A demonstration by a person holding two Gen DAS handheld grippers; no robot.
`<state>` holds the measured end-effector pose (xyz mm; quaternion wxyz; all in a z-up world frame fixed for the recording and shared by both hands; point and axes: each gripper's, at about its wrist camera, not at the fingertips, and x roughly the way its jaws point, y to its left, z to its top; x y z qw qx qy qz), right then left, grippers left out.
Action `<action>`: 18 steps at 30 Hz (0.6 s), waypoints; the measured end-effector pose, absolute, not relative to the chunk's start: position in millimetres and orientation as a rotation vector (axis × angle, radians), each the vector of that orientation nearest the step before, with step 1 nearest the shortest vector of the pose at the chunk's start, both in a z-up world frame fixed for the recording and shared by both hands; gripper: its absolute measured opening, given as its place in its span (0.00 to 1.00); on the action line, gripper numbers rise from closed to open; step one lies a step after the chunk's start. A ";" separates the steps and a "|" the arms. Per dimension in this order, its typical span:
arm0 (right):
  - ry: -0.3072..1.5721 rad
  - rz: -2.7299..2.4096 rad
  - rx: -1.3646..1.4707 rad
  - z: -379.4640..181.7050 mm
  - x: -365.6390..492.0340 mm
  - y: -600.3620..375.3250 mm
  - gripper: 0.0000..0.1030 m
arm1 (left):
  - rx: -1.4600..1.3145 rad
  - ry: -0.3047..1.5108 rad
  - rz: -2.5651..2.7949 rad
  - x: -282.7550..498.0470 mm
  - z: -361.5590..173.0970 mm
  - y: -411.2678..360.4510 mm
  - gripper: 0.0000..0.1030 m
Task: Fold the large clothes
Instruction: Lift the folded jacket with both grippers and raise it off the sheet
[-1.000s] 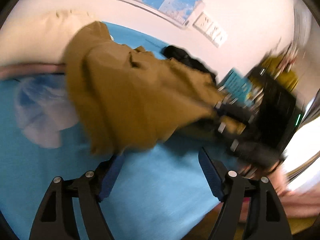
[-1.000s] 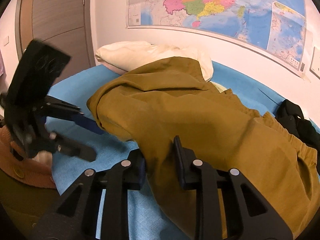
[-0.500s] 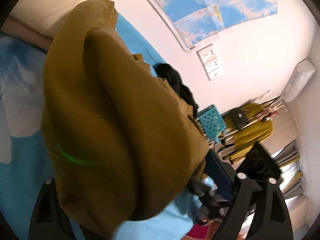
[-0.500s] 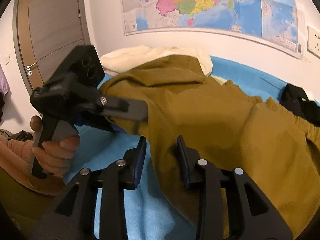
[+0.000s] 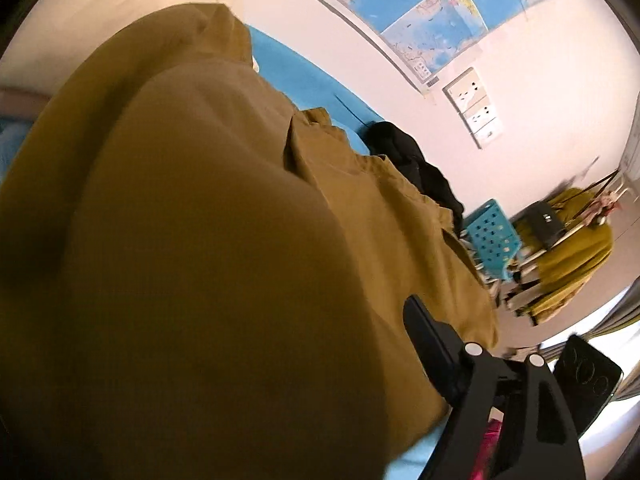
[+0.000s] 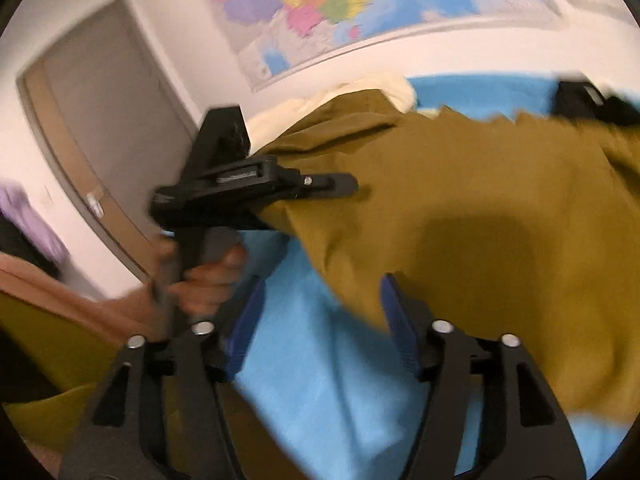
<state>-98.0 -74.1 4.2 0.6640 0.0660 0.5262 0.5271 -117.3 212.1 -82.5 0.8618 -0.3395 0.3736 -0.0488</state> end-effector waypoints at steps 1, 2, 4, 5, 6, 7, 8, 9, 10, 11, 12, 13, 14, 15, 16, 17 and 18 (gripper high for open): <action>1.227 1.147 0.199 0.9 -96.4 -90.2 0.78 | -0.707 0.789 -0.088 -115.7 -81.9 211.5 0.68; 1.266 1.084 0.271 -4.5 -94.3 -111.2 0.78 | -0.706 0.798 -0.079 -114.6 -81.4 211.7 0.62; 1.326 0.951 0.362 -14.2 -90.2 -142.2 0.78 | -0.723 0.810 -0.087 -116.6 -82.7 218.4 0.54; 1.341 0.871 0.408 -18.4 -87.0 -158.6 0.78 | -0.731 0.815 -0.089 -117.4 -82.5 221.1 0.53; 1.342 0.814 0.436 -20.7 -84.3 -168.7 0.78 | -0.734 0.818 -0.094 -117.4 -80.7 221.3 0.51; 1.340 0.771 0.457 -22.4 -82.3 -175.6 0.78 | -0.733 0.814 -0.098 -117.9 -78.8 221.2 0.50; 1.330 0.726 0.484 -24.1 -79.4 -181.0 0.78 | -0.730 0.813 -0.100 -118.3 -76.5 221.0 0.48; 1.325 0.698 0.487 -25.6 -76.7 -181.5 0.77 | -0.733 0.811 -0.110 -117.8 -73.5 221.4 0.48; 1.316 0.667 0.480 -26.1 -75.4 -180.6 0.77 | -0.732 0.809 -0.121 -118.3 -70.2 221.3 0.47; 1.302 0.646 0.480 -26.4 -73.2 -178.1 0.78 | -0.725 0.806 -0.133 -118.5 -66.7 220.7 0.47; 1.288 0.624 0.479 -27.7 -70.5 -175.6 0.78 | -0.722 0.806 -0.139 -113.1 -64.3 220.9 0.47; 1.270 0.597 0.479 -28.9 -67.9 -172.3 0.78 | -0.719 0.806 -0.147 -112.8 -61.3 220.4 0.46; 1.244 0.559 0.480 -30.7 -64.9 -167.5 0.79 | -0.715 0.804 -0.156 -112.6 -58.9 219.8 0.45; 1.222 0.529 0.478 -31.1 -63.3 -163.9 0.79 | -0.711 0.801 -0.166 -112.1 -56.4 219.6 0.45; 1.201 0.503 0.473 -32.8 -60.7 -160.3 0.80 | -0.712 0.799 -0.172 -111.6 -55.0 219.8 0.45; 1.169 0.466 0.465 -34.1 -58.2 -155.2 0.81 | -0.711 0.797 -0.174 -112.2 -55.4 219.9 0.46; 1.145 0.447 0.462 -36.1 -54.9 -151.7 0.82 | -0.708 0.800 -0.176 -111.1 -56.5 219.9 0.50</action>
